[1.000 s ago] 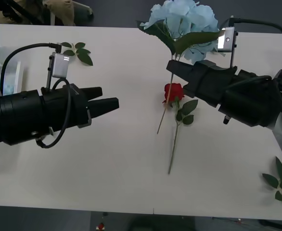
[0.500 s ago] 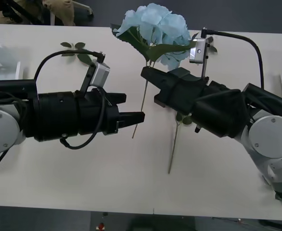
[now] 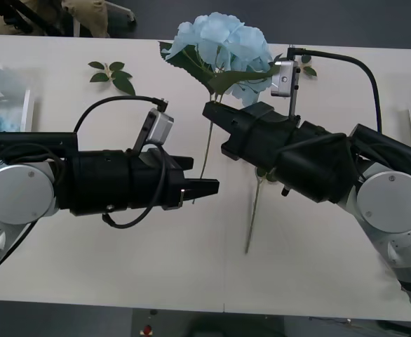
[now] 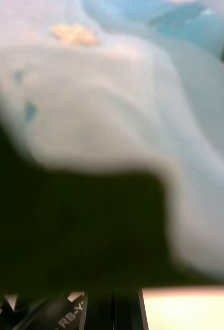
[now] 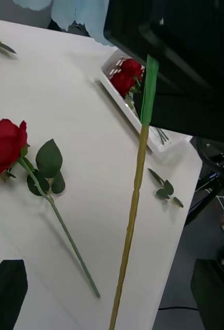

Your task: Put the red flowers into the right box and the blue flowers into the left box

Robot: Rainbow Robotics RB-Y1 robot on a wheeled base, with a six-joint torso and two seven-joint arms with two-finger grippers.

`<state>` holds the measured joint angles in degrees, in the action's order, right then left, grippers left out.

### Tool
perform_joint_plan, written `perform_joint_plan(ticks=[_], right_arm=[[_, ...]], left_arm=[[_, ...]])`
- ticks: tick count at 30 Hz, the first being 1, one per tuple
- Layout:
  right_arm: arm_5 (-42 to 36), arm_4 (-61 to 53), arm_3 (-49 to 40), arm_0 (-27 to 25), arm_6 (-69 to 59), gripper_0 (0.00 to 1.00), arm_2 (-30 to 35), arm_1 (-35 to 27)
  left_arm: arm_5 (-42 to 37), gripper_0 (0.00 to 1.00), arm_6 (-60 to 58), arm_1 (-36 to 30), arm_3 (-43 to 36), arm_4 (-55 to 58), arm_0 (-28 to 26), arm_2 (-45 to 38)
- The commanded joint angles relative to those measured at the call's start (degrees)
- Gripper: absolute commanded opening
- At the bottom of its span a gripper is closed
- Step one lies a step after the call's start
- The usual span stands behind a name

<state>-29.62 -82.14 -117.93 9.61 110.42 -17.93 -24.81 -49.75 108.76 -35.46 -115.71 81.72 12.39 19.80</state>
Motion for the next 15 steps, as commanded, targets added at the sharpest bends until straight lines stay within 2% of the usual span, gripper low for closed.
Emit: perform_joint_plan(ticks=[1,9,10,11,12,13,15], right_arm=[[0.18,0.14,-0.73,1.55,2.08,0.00,0.52,0.02],[0.18,0.14,-0.81,1.55,1.90,0.00,0.44,-0.24],[0.18,0.05,-0.81,1.55,1.81,0.00,0.35,-0.24],[0.18,0.05,-0.81,1.55,1.73,0.00,0.35,-0.24],[0.09,0.05,-0.73,1.55,1.73,0.00,0.26,-0.15],[0.09,0.05,-0.73,1.55,1.73,0.00,0.35,-0.24],[0.18,-0.13,-0.81,1.64,1.64,0.00,0.17,-0.24]], left_arm=[[0.36,0.93,0.93,1.36,0.92,0.10,2.47,0.42],[0.36,0.92,1.10,2.24,1.71,0.10,2.82,0.77],[0.36,0.89,1.19,2.24,1.71,0.19,2.82,0.77],[0.36,0.49,1.28,2.24,1.71,0.19,2.82,0.86],[0.36,0.15,1.28,2.24,1.71,0.19,2.82,0.77],[0.36,0.01,1.28,2.24,1.71,0.19,2.82,0.77],[1.06,0.00,1.37,2.24,1.71,0.01,2.82,0.86]])
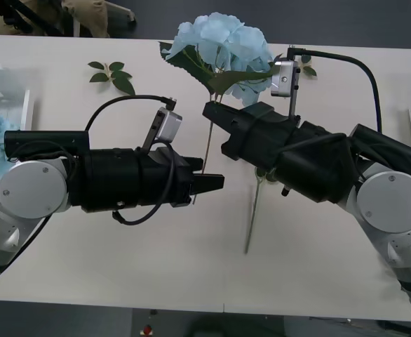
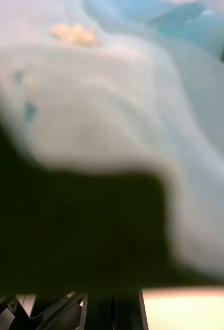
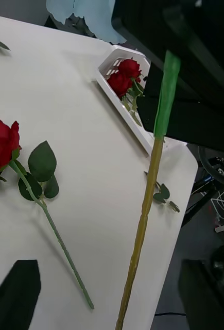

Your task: Put the red flowers into the right box and the blue flowers into the left box

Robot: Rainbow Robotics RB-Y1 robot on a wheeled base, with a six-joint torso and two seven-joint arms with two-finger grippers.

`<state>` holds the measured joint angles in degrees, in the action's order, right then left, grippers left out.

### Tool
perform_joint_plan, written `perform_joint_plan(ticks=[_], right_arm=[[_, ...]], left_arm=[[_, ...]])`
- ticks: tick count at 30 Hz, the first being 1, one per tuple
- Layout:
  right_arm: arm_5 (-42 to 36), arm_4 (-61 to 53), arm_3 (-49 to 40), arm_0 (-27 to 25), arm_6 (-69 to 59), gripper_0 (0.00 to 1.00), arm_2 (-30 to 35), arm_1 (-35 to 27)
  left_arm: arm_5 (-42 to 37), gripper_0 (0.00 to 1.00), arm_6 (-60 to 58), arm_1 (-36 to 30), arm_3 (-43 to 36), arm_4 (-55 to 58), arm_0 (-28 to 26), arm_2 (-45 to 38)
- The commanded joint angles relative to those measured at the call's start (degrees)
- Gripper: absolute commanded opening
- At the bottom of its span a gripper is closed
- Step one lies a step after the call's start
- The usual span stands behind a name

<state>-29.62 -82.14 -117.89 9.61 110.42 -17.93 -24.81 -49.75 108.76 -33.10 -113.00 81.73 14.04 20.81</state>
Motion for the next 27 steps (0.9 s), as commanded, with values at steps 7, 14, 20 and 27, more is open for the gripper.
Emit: perform_joint_plan(ticks=[7,14,20,27], right_arm=[[0.18,-0.30,-0.85,1.64,1.55,0.00,0.17,-0.15],[0.09,-0.30,-0.85,1.55,1.38,0.00,0.00,-0.24],[0.18,-0.39,-0.85,1.64,1.55,0.00,0.00,-0.24],[0.27,-0.39,-0.76,1.64,2.17,0.94,0.08,-0.42]], left_arm=[[1.59,0.00,1.54,-0.12,-0.99,-0.25,1.17,-0.16],[2.12,0.00,1.98,-0.21,-0.99,-0.34,1.17,-0.25],[2.21,0.00,2.24,-0.91,-0.99,-0.87,1.17,-0.25],[4.49,0.00,2.42,-5.66,-1.08,1.86,1.08,-0.42]])
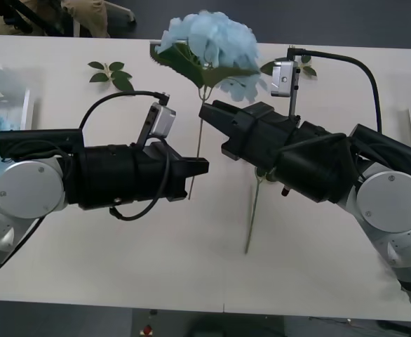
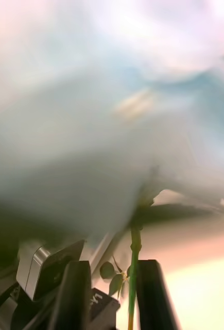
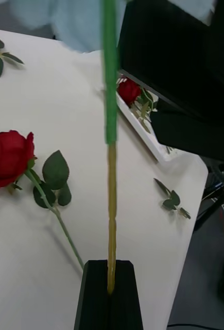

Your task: Put the red flowers into the right box and the blue flowers into the left box

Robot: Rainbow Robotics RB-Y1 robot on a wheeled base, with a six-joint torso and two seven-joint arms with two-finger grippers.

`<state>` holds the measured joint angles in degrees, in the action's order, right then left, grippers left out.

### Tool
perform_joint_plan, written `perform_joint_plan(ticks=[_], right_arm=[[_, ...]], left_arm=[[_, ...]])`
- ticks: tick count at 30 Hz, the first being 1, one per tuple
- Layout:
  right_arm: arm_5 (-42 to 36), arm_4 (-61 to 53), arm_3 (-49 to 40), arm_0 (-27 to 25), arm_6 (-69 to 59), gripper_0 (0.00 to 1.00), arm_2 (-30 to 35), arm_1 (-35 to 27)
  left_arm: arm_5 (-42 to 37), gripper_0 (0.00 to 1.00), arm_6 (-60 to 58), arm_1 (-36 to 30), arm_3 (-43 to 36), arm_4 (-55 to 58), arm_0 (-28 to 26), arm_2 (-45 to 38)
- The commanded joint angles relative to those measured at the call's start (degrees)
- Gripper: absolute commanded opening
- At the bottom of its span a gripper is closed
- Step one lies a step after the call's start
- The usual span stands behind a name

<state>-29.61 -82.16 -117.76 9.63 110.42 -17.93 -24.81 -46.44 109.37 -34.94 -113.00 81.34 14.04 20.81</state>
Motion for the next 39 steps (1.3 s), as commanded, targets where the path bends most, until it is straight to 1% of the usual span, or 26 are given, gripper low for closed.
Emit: perform_joint_plan(ticks=[1,2,6,13,17,20,23,24,25,29,30,31,33,35,36,39], right_arm=[[0.26,-0.37,-0.98,1.62,2.43,0.98,0.08,-0.50],[0.17,-0.37,-0.98,1.62,2.61,1.00,0.17,-0.50],[0.26,-0.37,-0.98,1.62,2.96,1.00,0.17,-0.50],[0.17,-0.54,-0.98,1.53,2.96,1.00,0.08,-1.12],[-0.36,-2.12,-0.89,1.44,1.90,1.00,0.17,-2.61],[-2.20,-3.00,-0.98,1.35,-2.84,1.00,0.26,-5.95],[-4.75,-3.71,-0.98,1.00,-6.45,1.00,1.23,-9.56],[-7.04,-3.71,-0.98,0.65,-8.47,1.00,2.28,-11.49],[-8.00,-3.53,-0.98,0.48,-9.44,1.00,2.72,-12.10],[-16.09,-0.72,-1.59,-1.02,-15.68,1.00,7.82,-15.44],[-19.96,1.48,-2.38,-1.55,-17.96,1.00,10.28,-16.06],[-21.63,2.36,-2.73,-1.63,-19.10,1.00,11.33,-16.06],[-29.36,6.31,-4.32,-1.98,-23.67,1.00,15.38,-16.15],[-33.93,8.42,-5.28,-2.07,-25.96,1.00,17.22,-15.97],[-37.62,10.44,-6.34,-2.07,-28.42,1.00,18.72,-15.71],[-41.93,14.49,-8.01,-1.98,-33.08,1.00,19.95,-15.53]], left_arm=[[1.26,0.00,1.81,-4.96,-1.17,3.21,1.08,-0.86],[1.26,0.00,1.90,-6.02,-1.17,4.09,1.08,-1.39],[0.91,0.00,1.90,-10.15,-1.26,6.29,0.99,-3.94],[-8.23,0.00,1.63,-16.12,-1.17,6.55,-1.12,-15.45],[-13.42,0.00,1.19,-21.22,-1.08,8.04,-4.02,-22.22],[-17.55,0.00,1.11,-24.91,0.06,10.15,-7.89,-28.46],[-18.95,0.00,1.37,-28.25,2.43,14.37,-11.93,-31.53],[-18.95,0.00,2.51,-29.92,4.01,16.66,-14.13,-32.59],[-18.95,0.00,3.30,-30.45,4.63,17.54,-15.01,-32.94],[-18.95,0.00,7.87,-33.70,8.23,20.00,-20.19,-35.23],[-18.87,0.00,9.10,-34.93,9.55,20.08,-22.56,-36.63],[-18.78,0.00,9.72,-35.55,10.17,20.17,-23.44,-37.25],[-18.78,0.00,11.74,-37.66,12.89,20.88,-26.17,-38.83],[-18.95,0.00,12.88,-39.06,14.56,21.40,-27.31,-39.09],[-19.04,0.00,14.20,-40.21,16.41,22.11,-28.19,-39.09],[-20.27,0.00,17.10,-41.08,20.54,22.63,-28.89,-39.45]])
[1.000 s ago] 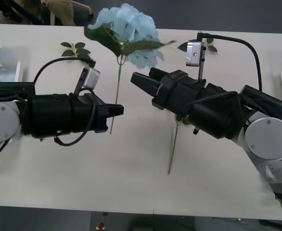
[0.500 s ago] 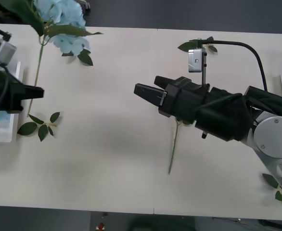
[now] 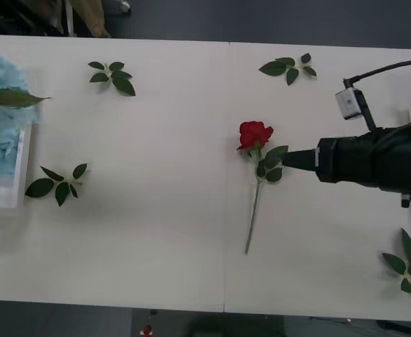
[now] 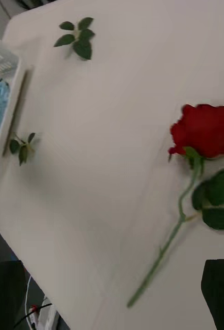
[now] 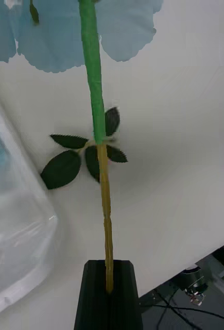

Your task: Put the red flowers into the right box and the blue flowers into the left box

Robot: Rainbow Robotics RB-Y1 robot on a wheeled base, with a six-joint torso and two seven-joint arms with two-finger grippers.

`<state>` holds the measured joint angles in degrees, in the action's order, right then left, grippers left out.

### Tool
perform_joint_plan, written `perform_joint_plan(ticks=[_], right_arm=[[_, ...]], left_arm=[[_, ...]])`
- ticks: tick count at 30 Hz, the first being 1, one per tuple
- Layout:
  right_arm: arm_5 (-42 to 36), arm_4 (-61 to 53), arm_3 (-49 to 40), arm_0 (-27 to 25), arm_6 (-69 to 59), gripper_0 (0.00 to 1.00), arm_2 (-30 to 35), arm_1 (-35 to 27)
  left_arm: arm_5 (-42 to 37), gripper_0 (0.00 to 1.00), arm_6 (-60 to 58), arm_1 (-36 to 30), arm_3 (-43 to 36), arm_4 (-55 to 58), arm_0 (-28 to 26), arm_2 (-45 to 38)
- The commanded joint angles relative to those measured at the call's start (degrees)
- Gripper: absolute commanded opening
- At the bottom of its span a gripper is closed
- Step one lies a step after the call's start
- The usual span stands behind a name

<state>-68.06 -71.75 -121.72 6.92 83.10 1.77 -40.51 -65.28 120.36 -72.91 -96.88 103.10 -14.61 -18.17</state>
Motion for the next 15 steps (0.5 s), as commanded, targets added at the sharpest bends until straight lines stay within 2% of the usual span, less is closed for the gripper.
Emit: perform_joint_plan(ticks=[1,6,10,15], right_arm=[[-3.92,5.22,-4.40,0.72,-6.99,1.00,0.25,0.17],[-5.94,11.37,-5.10,1.43,-13.05,1.00,-1.60,0.43],[-6.03,17.61,-5.10,2.66,-18.50,1.00,-4.59,1.67],[-8.84,25.70,-4.66,5.91,-24.83,1.00,-8.10,4.83]], left_arm=[[-1.96,0.00,7.17,-3.20,5.56,0.34,-0.42,-0.99],[-6.35,0.00,10.33,-3.46,10.13,-4.84,-0.95,-5.39],[-10.66,0.00,10.24,-5.13,12.94,-8.10,-1.04,-5.56],[-10.66,0.00,10.33,-6.98,15.84,-11.87,-2.79,-5.91]])
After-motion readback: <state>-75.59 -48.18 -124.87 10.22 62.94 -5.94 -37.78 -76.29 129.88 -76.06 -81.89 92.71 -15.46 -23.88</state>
